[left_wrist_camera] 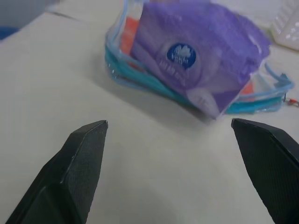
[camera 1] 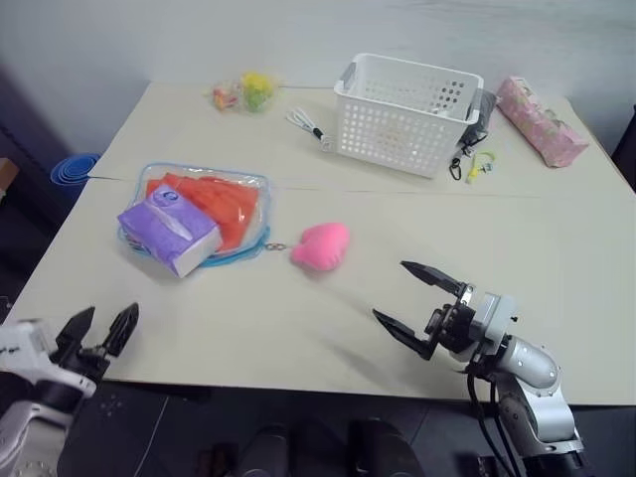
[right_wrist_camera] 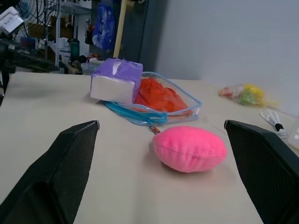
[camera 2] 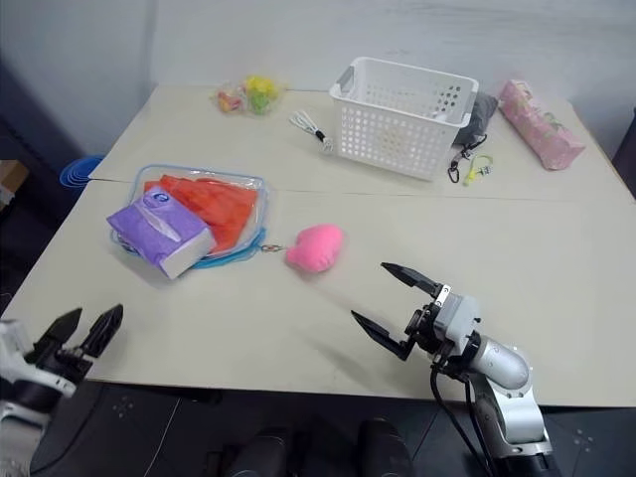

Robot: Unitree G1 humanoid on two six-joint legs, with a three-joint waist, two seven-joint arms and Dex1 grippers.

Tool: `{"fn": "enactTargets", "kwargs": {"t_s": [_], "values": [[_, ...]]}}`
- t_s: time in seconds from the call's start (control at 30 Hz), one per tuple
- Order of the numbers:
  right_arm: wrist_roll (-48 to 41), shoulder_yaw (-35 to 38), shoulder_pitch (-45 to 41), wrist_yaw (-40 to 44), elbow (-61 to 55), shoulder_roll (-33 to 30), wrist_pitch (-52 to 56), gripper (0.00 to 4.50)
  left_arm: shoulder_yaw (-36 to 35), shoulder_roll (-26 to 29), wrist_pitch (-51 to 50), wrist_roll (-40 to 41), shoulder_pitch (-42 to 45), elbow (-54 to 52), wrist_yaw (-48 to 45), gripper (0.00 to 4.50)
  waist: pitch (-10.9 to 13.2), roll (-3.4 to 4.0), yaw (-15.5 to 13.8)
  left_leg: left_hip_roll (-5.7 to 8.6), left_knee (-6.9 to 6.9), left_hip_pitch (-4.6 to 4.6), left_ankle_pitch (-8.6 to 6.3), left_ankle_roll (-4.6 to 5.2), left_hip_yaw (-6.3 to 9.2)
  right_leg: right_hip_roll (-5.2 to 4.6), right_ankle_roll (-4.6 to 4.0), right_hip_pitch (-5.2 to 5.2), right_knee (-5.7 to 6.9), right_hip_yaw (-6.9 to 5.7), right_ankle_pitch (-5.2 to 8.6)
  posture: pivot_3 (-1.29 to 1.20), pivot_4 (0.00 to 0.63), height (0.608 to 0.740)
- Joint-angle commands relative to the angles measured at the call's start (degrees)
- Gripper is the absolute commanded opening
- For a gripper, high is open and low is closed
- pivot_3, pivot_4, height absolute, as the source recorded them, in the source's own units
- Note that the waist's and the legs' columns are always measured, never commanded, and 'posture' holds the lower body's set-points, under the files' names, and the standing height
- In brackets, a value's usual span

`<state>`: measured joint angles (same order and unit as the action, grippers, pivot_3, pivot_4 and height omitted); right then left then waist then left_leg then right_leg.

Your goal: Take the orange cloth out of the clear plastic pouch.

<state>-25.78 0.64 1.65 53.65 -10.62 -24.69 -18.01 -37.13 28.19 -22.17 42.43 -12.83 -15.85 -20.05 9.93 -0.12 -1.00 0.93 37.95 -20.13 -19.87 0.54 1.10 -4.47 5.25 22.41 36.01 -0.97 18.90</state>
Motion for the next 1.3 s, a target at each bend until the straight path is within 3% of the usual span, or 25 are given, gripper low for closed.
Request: {"fn": "enactTargets", "kwargs": {"t_s": [0.03, 0.17, 0.3, 0.43, 0.67, 0.83, 1.07, 1.17, 1.3], "values": [[0.39, 1.38, 0.67, -0.63, -1.39, -0.82, -0.13, 4.50, -0.50, 2.94, -9.54, 5.58, 7.12, 0.66, 6.79, 4.45, 0.00, 0.00, 0.03, 0.00, 0.00, 0.00, 0.05, -0.08, -0.01, 0.00, 0.00, 0.02, 0.02, 0.00, 0.00, 0.00, 0.150, 0.740], [0.64, 1.78, 1.71, -1.08, -1.51, -0.87, -0.20, 4.50, 2.30, 5.54, -22.41, 7.93, 18.23, 5.20, 15.18, 4.45, -0.01, -0.02, 0.31, 0.03, 0.02, -0.01, 0.12, -0.24, 0.00, 0.01, 0.05, 0.08, 0.12, -0.01, -0.02, 0.00, 0.150, 0.740], [0.98, 1.60, 2.58, -1.71, -2.47, -0.49, -0.10, 4.50, 6.08, 5.32, -27.58, 5.17, 28.02, 11.80, 19.56, 4.45, -0.01, -0.04, 0.86, 0.09, 0.03, -0.02, 0.13, -0.25, 0.00, 0.02, 0.08, 0.14, 0.25, -0.02, -0.04, 0.00, 0.150, 0.740], [1.28, 1.40, 2.74, -2.21, -3.13, -0.49, 0.14, 4.50, 8.64, 4.48, -30.00, 3.56, 33.12, 14.92, 20.17, 3.61, -0.01, -0.05, 1.26, 0.11, 0.07, -0.01, 0.16, -0.32, -0.03, 0.03, 0.09, 0.19, 0.43, -0.03, -0.04, 0.00, 0.150, 0.740], [1.94, 1.80, 2.16, -2.91, -3.06, -0.82, -0.01, 4.50, 9.42, 2.54, -30.17, 2.54, 34.50, 14.91, 18.99, 1.58, -0.01, -0.05, 1.05, 0.10, 0.13, -0.01, 0.22, -0.40, -0.01, 0.02, 0.09, 0.19, 0.46, -0.03, -0.04, 0.00, 0.150, 0.740], [2.36, 1.61, 1.57, -3.02, -2.60, -0.76, -0.30, 4.50, 2.87, 0.53, -22.89, 4.13, 31.17, 11.17, 15.65, 0.55, -0.01, -0.05, 1.14, 0.10, 0.14, -0.01, 0.22, -0.42, -0.01, 0.02, 0.09, 0.19, 0.46, -0.03, -0.04, 0.00, 0.150, 0.740], [1.99, 1.13, 0.41, -2.50, -2.63, -0.73, 0.14, 4.50, -16.36, -2.56, -11.50, 3.44, 22.97, 9.24, 26.25, 0.49, 0.02, -0.09, 1.77, -0.02, 0.10, -0.05, 0.21, -0.47, -0.05, 0.11, 0.08, 0.28, 0.43, -0.01, -0.04, 0.00, 0.150, 0.740], [1.68, 0.70, 0.30, -1.93, -2.39, -0.67, 0.46, 4.50, -19.12, -4.12, -11.47, 3.63, 18.65, 6.46, 29.66, 0.49, 0.02, -0.13, 1.35, 0.00, 0.09, -0.04, 0.19, -0.43, -0.05, 0.07, 0.08, 0.25, 0.41, 0.02, -0.04, 0.00, 0.150, 0.740], [1.43, 0.28, 0.11, -1.01, -1.80, -0.64, 0.53, 4.50, -16.88, -4.89, -15.29, 3.17, 13.11, 3.23, 31.60, 0.49, -0.01, -0.37, -0.10, 0.04, 0.15, -0.03, 0.15, -0.36, 0.01, 0.01, 0.08, 0.11, 0.29, -0.02, -0.04, 0.00, 0.150, 0.740]]}}
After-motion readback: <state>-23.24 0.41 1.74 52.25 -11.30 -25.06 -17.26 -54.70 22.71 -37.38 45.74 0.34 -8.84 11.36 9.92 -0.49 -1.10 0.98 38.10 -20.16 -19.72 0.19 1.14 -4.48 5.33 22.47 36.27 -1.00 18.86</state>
